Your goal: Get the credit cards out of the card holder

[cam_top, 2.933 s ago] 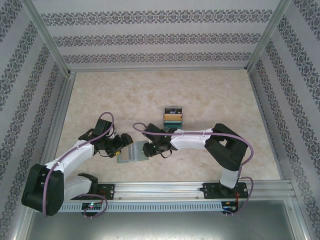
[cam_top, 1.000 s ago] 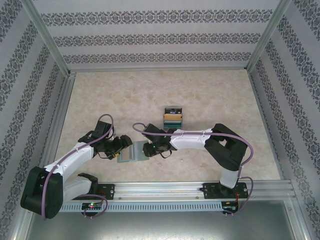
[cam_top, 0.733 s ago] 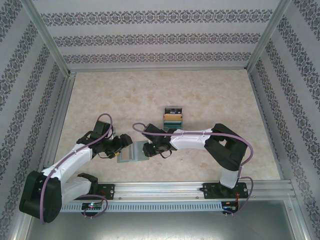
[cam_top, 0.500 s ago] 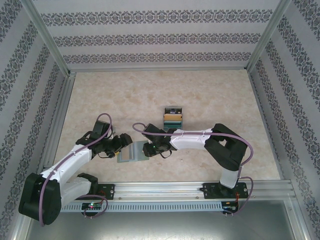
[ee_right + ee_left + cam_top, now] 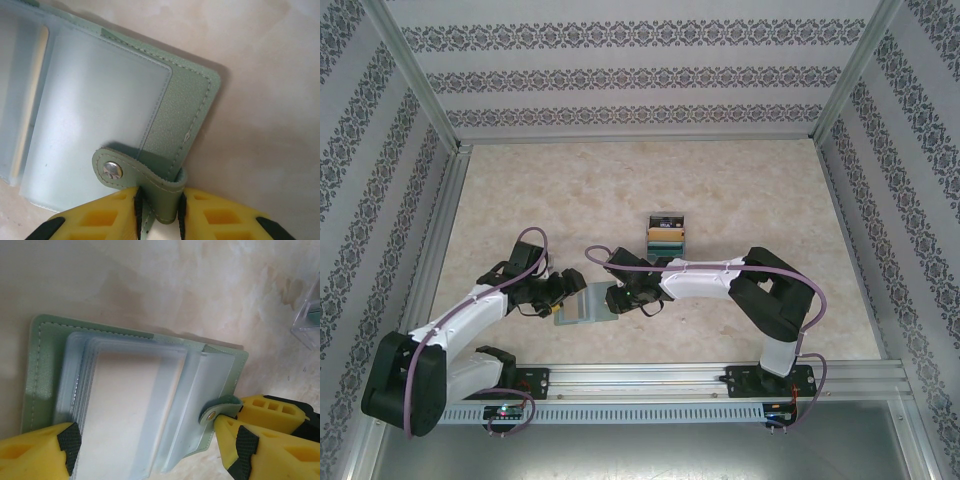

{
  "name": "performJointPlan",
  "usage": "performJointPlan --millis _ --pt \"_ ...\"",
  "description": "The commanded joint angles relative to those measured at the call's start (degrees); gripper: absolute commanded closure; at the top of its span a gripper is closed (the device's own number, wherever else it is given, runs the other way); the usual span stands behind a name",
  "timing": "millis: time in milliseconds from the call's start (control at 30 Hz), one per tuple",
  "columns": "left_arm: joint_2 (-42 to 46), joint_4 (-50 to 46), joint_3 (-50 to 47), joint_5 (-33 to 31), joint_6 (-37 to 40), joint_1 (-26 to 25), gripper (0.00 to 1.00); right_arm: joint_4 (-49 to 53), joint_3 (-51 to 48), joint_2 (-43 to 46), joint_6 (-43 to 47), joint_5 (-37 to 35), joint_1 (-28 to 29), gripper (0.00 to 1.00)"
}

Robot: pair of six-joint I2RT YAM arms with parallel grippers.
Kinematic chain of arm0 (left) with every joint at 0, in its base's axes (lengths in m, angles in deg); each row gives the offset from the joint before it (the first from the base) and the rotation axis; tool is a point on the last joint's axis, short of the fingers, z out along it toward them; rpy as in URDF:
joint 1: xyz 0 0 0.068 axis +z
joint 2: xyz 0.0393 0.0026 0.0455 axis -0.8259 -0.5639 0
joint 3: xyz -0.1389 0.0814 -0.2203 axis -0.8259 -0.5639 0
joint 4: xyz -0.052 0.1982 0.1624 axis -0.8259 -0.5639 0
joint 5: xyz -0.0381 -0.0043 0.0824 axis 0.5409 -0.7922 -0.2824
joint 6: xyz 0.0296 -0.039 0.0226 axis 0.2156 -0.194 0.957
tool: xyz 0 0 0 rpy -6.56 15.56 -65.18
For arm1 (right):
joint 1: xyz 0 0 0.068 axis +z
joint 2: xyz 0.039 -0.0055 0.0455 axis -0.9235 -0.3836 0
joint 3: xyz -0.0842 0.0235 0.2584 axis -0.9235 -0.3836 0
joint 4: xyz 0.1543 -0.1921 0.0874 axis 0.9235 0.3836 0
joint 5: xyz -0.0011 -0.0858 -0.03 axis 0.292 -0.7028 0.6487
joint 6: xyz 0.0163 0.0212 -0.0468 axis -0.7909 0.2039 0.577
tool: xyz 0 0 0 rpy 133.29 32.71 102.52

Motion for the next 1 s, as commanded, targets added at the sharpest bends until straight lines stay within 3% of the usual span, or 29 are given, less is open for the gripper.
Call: performJointPlan --millis 0,467,733,867,967 --pt "-0.6 1.1 -0.9 0.8 0.2 -0.6 0.17 -1.2 -0.1 -3.0 -1.0 2.3 2.0 0.71" --pt "-2.5 9.1 -2.5 8.1 -2.0 -0.7 0.14 -1.3 -0.1 -3.0 -1.2 2.4 2.3 0.71" --pt "-2.3 10.1 -2.7 9.2 -2.4 -0.7 0.09 -1.3 -0.2 -2.9 -1.3 2.3 2.4 0.71" --pt "-2.2 10.6 -2.8 9.5 -2.5 -0.8 0.0 -1.3 -0.2 -3.0 -1.3 2.3 2.4 0.71" --pt "-1.6 11.5 -2.7 10.3 -3.0 -0.8 0.0 -1.4 -0.3 -2.9 -1.4 2.3 2.3 0.71"
